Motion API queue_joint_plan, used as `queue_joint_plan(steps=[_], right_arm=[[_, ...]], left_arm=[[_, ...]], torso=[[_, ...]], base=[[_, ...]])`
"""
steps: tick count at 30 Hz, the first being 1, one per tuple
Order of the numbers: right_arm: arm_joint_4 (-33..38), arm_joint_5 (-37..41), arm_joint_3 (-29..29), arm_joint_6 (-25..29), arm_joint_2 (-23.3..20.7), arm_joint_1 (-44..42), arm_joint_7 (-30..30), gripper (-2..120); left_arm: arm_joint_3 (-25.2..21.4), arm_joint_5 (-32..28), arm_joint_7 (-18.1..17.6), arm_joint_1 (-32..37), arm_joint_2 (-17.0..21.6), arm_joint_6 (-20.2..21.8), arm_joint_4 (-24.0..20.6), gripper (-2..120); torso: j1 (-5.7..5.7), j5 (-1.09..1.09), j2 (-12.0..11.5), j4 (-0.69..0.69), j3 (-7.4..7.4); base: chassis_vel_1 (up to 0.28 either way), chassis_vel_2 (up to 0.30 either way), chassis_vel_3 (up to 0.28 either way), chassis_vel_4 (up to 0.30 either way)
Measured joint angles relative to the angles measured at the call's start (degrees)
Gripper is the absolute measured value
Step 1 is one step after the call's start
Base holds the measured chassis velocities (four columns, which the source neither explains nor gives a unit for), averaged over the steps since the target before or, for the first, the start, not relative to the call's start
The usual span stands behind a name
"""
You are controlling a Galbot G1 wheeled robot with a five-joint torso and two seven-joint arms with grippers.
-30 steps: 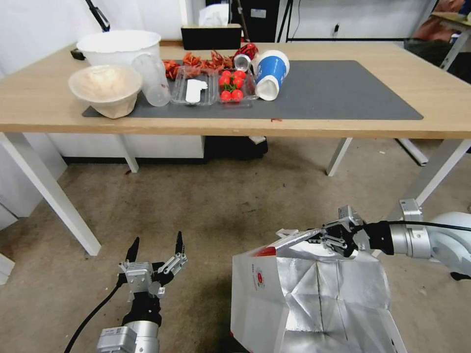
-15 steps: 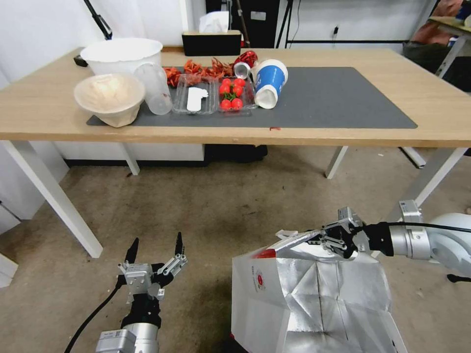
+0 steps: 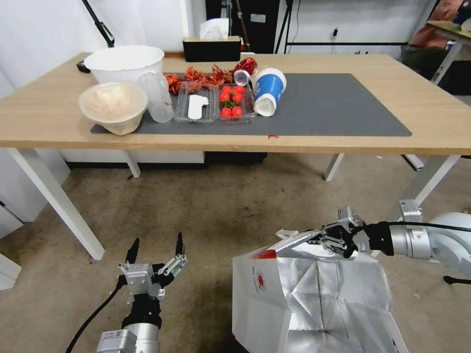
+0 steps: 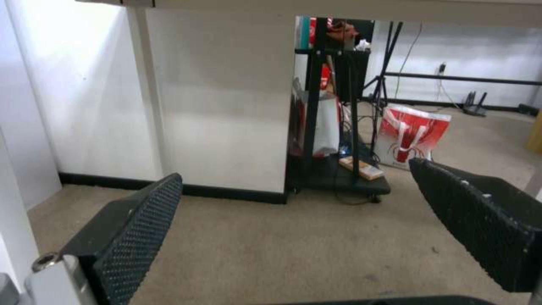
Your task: Pick up the food delivery bag from the floor and place it on the table.
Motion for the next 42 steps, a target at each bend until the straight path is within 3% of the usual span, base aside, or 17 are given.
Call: queue_joint_plan(steps=[42], right_arm=[[0.47, 0.58, 0.13, -0.38, 0.0, 0.01, -0.43, 0]], left_arm=[[0.16, -0.48, 0.39, 0.02, 0.24, -0.04, 0.42, 100]], torso=[[3.46, 0.0, 9.95, 0.0, 6.49]], base=[[0.0, 0.0, 0.0, 0.0]])
